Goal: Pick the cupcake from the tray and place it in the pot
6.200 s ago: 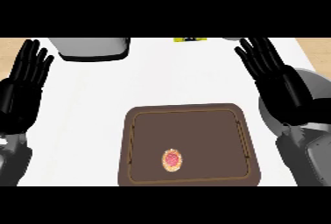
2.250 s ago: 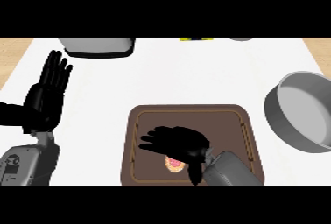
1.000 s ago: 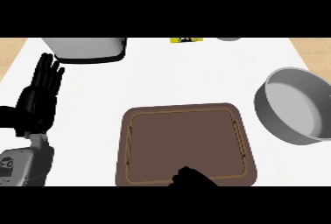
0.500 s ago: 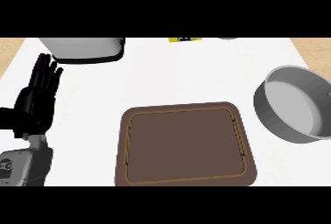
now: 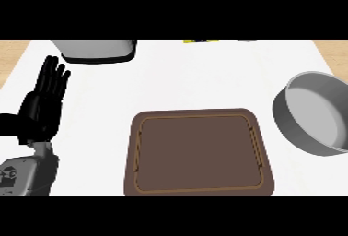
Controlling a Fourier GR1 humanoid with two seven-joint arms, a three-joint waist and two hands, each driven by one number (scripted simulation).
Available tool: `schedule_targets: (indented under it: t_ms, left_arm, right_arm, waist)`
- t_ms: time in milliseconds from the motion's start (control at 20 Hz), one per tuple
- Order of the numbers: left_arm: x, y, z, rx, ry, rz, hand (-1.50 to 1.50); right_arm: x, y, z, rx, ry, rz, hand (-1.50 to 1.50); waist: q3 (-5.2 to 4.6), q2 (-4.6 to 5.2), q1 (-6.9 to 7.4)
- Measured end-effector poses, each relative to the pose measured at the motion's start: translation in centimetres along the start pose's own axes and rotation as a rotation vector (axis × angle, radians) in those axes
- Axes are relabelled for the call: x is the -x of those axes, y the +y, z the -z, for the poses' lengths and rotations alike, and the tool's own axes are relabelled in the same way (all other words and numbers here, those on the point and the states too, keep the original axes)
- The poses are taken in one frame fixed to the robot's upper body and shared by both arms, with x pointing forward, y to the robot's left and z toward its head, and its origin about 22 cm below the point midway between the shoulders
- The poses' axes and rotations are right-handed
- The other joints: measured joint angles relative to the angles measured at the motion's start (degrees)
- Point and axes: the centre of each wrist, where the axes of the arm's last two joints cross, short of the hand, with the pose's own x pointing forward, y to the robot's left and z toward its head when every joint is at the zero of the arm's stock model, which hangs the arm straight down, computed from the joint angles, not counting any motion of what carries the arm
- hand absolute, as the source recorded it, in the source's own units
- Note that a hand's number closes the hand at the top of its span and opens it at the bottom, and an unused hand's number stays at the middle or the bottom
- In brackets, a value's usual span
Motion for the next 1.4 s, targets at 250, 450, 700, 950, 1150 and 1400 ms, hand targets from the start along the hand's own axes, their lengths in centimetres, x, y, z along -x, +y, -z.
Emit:
schedule_targets:
  t_ms: [250, 450, 700, 950, 1150, 1400]
  left_arm:
    - [-0.4, 0.0, 0.3, 0.010, -0.010, -0.001, 0.00]
    - [-0.3, -0.4, 0.5, 0.015, -0.009, 0.000, 0.00]
    - [-0.2, -0.7, 0.6, 0.023, -0.005, 0.000, 0.00]
    - [-0.4, -0.6, 0.9, 0.033, -0.008, -0.001, 0.00]
    - [-0.4, -0.9, 1.0, 0.041, -0.005, -0.005, 0.00]
    - [-1.0, -1.3, 1.5, 0.050, -0.013, -0.006, 0.00]
  right_arm:
    - [3.1, -0.9, 0.6, 0.020, 0.082, -0.135, 1.50]
    - [6.2, -1.3, 1.4, 0.011, 0.141, -0.160, 1.50]
    - [11.0, -2.9, 3.1, 0.051, 0.218, -0.044, 1.50]
    - [18.6, -4.7, 4.5, 0.063, 0.249, 0.037, 1.50]
    - [24.6, -5.1, 4.7, 0.051, 0.246, 0.077, 1.50]
    - [30.3, -4.5, 6.0, 0.041, 0.249, 0.085, 1.50]
  waist:
    - [0.03, 0.24, 0.66]
    - [0.08, 0.37, 0.90]
    - [0.11, 0.38, 1.41]
    - [0.09, 0.36, 1.86]
    - [0.04, 0.40, 2.23]
    - [0.02, 0.50, 2.76]
